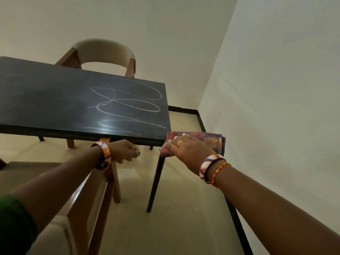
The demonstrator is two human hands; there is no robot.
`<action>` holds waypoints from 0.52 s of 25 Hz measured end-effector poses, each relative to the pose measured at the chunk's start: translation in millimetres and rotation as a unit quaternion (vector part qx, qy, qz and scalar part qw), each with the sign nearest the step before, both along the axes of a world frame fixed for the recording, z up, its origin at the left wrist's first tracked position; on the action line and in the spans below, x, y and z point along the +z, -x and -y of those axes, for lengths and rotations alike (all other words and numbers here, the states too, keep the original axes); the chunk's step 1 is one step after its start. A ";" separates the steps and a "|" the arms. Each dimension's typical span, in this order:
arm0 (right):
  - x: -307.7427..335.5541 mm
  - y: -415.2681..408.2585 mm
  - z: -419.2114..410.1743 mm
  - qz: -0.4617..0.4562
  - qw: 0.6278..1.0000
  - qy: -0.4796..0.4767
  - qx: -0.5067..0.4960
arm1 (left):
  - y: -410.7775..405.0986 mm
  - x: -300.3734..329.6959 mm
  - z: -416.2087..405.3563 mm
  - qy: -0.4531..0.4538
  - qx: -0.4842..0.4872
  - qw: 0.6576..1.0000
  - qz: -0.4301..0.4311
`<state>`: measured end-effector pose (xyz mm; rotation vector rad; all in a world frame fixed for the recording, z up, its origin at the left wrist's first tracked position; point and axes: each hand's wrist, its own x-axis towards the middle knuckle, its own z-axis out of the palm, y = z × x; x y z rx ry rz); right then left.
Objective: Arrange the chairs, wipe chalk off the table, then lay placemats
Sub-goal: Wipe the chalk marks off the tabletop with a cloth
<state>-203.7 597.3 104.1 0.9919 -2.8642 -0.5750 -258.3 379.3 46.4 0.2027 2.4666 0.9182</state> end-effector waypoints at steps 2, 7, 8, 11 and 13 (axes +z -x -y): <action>-5.4 25.1 -26.7 0.007 1.000 0.009 0.008 | 20.8 -6.0 -30.5 -0.010 0.021 1.000 0.009; -30.4 100.7 -102.0 0.017 0.999 0.003 0.044 | 72.3 -31.2 -100.4 -0.020 0.073 0.996 0.042; -34.3 117.6 -115.9 0.023 0.998 0.005 0.054 | 82.1 -35.8 -110.9 -0.026 0.090 0.994 0.055; -37.4 172.6 -162.0 0.025 0.995 0.014 0.095 | 113.4 -43.6 -143.9 -0.049 0.199 0.974 0.099; -37.8 207.9 -188.1 0.036 0.992 0.028 0.120 | 129.2 -44.1 -165.8 -0.124 0.368 0.916 0.105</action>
